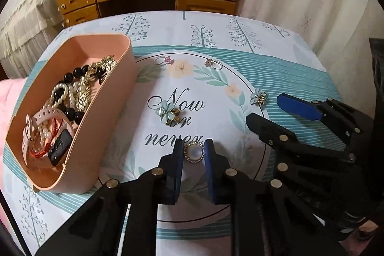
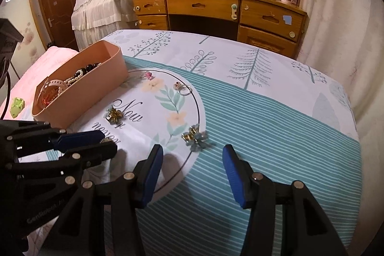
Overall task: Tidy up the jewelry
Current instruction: 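Grasp the round pearl brooch with the left tool while the right grasps the flower brooch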
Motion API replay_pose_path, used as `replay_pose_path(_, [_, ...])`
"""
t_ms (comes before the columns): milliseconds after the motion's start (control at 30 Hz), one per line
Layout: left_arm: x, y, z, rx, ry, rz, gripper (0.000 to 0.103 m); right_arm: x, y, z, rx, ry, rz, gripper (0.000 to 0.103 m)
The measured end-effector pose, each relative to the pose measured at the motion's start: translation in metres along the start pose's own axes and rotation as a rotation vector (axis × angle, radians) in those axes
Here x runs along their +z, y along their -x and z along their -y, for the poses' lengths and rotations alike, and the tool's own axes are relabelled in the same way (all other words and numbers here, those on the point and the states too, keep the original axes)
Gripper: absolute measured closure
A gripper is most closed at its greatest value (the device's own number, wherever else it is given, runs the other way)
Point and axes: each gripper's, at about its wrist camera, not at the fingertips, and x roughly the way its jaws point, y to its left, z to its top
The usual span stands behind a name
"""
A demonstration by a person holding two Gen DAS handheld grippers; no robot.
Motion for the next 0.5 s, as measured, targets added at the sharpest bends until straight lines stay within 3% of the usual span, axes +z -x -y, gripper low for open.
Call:
replay_pose_path(167, [-0.002,0.003,-0.006,-0.011,0.030,-0.014,0.088,0.004,-0.002,-0.001,0.011,-0.031,0.006,0.051])
replay_pose_path(267, [-0.004,0.004,-0.007,-0.016,0.029,-0.022,0.088,0.004,-0.003,-0.003,-0.008,-0.023,0.005,0.059])
replay_pose_path(400, [-0.005,0.005,-0.008,-0.030,0.031,-0.031,0.088,0.004,-0.002,-0.004,-0.004,-0.019,0.007,0.082])
replay_pose_path(500, [-0.006,0.006,-0.011,-0.044,0.037,-0.033,0.088,0.004,-0.002,-0.006,-0.010,-0.011,0.006,0.082])
